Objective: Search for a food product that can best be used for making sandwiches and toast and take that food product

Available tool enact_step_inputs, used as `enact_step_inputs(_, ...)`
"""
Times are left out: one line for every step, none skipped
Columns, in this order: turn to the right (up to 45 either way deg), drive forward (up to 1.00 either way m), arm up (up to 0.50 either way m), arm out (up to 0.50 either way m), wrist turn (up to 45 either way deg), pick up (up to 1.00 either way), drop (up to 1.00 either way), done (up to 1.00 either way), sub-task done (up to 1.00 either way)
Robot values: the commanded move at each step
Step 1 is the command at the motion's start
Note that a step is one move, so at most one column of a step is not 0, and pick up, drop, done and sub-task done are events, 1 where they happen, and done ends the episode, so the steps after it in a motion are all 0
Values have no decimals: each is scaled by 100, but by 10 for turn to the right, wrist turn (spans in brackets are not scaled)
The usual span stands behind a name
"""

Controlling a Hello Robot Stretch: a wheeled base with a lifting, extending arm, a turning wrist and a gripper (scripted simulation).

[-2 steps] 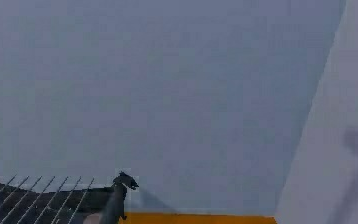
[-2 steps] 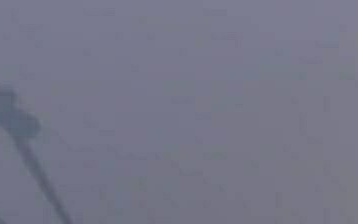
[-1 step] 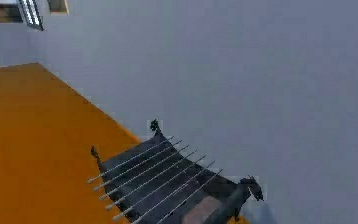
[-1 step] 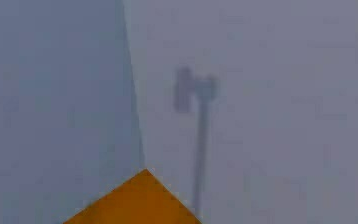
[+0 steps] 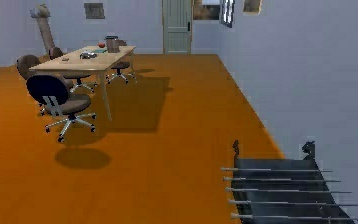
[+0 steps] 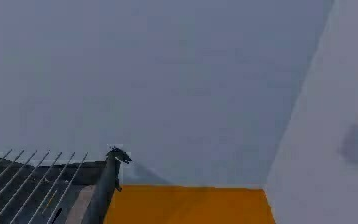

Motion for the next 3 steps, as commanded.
enact_step_inputs(-300,0,0,0,0,0,0,0,0)
enact_step_inputs(0,0,28,0,0,0,0,0,0)
enact_step_inputs(0,0,0,46,0,0,0,0,0)
